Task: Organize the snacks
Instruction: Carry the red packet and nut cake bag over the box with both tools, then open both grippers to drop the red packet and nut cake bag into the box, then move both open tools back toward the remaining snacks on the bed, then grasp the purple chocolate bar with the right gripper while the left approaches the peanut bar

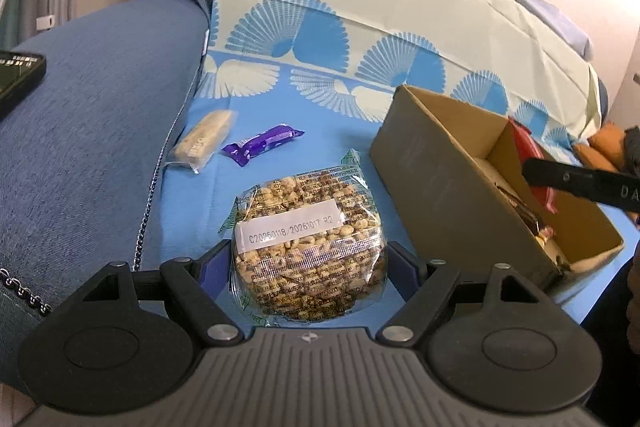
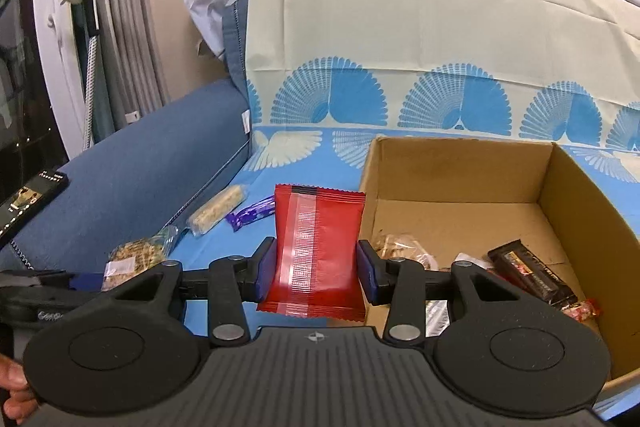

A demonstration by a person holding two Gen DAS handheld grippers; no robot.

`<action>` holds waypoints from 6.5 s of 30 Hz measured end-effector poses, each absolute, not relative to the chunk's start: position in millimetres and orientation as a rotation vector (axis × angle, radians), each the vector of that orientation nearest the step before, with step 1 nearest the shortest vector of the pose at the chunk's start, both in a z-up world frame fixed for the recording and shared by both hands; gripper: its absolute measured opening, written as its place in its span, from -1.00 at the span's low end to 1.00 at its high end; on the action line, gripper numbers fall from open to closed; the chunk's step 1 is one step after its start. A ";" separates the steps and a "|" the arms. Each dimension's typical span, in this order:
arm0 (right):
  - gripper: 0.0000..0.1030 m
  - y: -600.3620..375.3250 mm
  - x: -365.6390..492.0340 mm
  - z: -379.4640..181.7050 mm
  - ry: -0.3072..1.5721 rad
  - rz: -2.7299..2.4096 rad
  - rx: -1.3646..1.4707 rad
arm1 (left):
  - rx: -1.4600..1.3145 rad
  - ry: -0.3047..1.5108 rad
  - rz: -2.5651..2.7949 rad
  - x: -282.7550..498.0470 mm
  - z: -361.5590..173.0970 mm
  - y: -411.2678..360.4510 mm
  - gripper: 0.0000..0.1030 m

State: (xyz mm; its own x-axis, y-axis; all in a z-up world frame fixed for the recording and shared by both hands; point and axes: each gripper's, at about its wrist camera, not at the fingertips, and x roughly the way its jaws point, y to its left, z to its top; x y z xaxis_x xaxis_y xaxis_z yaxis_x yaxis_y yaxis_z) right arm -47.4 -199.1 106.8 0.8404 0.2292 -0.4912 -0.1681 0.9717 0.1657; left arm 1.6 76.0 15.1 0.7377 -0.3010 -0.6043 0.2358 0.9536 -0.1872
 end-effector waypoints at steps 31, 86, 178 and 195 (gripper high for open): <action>-0.14 -302.3 -64.1 111.3 0.413 -0.153 0.268 | 0.027 0.583 -0.493 35.0 110.2 -128.5 0.63; -0.34 -279.9 -53.0 101.5 0.424 -0.162 0.180 | 0.095 0.501 -0.333 56.5 48.1 10.6 -0.48; -0.69 -83.1 -2.3 37.8 0.900 0.298 0.062 | 0.291 0.689 0.050 196.4 -29.0 72.9 -1.00; -0.69 -102.7 -35.1 39.0 0.819 0.301 0.060 | 0.507 0.654 0.115 206.2 -41.2 42.9 0.14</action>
State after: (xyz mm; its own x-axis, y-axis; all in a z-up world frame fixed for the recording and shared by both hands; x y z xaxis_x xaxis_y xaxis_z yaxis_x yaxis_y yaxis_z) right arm -35.1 -102.7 39.0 0.6426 0.2873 -0.7102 -0.2410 0.9558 0.1686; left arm 206.2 42.9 -41.2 0.7921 0.2585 -0.5530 0.0544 0.8724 0.4857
